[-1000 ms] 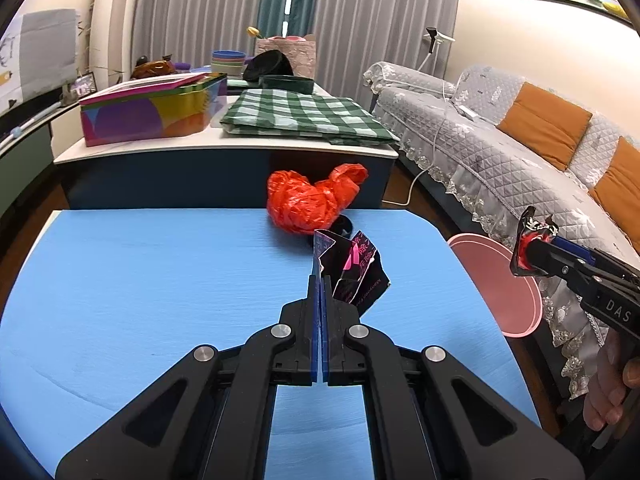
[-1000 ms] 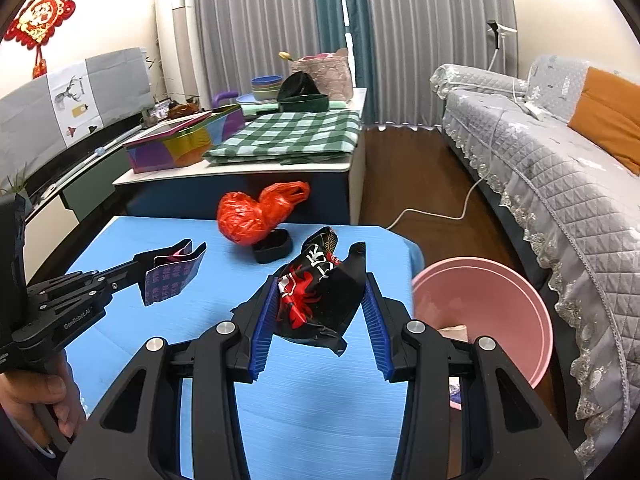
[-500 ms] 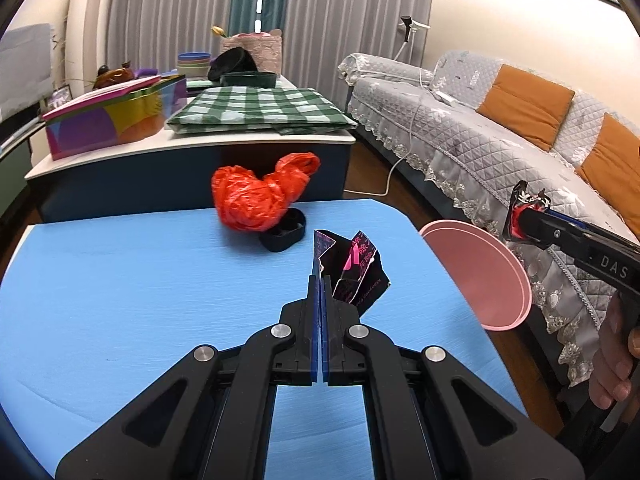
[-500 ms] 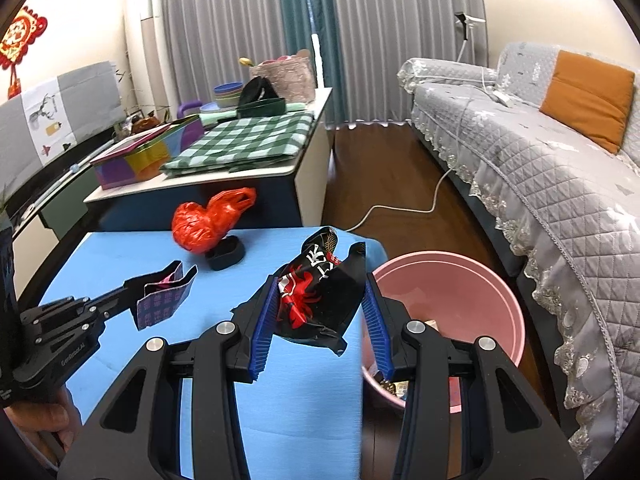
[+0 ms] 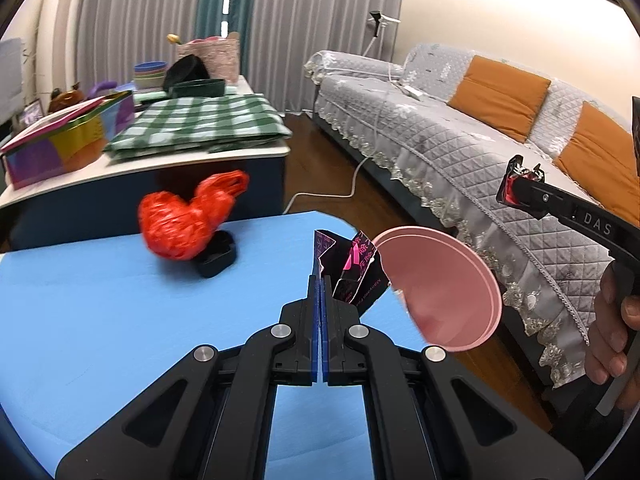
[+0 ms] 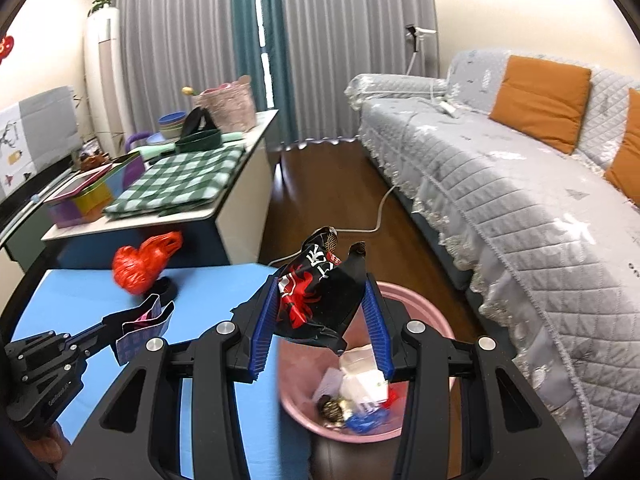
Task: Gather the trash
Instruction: 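Open the left tool dropping the cloth while the right tool drops the wrapper into the bin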
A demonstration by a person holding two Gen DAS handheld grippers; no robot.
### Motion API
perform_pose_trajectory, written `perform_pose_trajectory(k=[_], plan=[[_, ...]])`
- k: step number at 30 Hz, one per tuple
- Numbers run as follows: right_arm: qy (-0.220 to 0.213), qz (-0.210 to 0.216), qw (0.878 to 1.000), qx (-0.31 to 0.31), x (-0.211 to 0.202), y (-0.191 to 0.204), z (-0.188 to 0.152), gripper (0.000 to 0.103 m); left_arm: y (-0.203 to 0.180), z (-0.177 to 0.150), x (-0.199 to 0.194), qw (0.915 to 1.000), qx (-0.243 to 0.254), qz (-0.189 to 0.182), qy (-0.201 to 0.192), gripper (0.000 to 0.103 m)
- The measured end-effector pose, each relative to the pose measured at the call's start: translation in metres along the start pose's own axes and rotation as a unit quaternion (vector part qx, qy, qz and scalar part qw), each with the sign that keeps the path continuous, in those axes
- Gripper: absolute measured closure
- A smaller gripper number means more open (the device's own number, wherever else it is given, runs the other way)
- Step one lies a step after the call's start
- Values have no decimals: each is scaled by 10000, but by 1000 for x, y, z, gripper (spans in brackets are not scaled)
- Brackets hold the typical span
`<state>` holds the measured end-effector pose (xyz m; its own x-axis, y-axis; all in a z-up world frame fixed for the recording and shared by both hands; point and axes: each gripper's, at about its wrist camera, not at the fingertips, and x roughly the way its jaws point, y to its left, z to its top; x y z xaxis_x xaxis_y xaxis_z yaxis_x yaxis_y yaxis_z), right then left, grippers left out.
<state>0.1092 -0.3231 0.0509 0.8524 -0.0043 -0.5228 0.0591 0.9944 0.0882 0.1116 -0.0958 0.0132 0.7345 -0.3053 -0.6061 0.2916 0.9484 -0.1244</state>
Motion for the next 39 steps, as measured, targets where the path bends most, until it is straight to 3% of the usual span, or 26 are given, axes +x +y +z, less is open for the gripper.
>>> perform_pose_trajectory(k=[12,29,30,32,33,35,39], plan=[[92,-369,9988,296,22,-41,3,61,-47,20,45,9991,188,-351,124,103],[321,-501,9962,640,58,-65,-1,60,-90,28,96,9964,358,-687,348,103],[342,-505,9961,641,59,-65,-1,60,-91,28,99,9963,362,-688,369,102],[397,-535,9956,654,63,-66,-1,47,-92,27,102,9960,341,-713,418,100],[400,-578,9953,668,64,-66,-1,39,-92,27,104,9957,327,-734,450,94],[392,-602,9950,693,64,-66,-2,39,-90,26,103,9960,331,-697,448,82],[332,-610,9955,639,61,-62,0,37,-84,22,95,9965,296,-657,433,81]])
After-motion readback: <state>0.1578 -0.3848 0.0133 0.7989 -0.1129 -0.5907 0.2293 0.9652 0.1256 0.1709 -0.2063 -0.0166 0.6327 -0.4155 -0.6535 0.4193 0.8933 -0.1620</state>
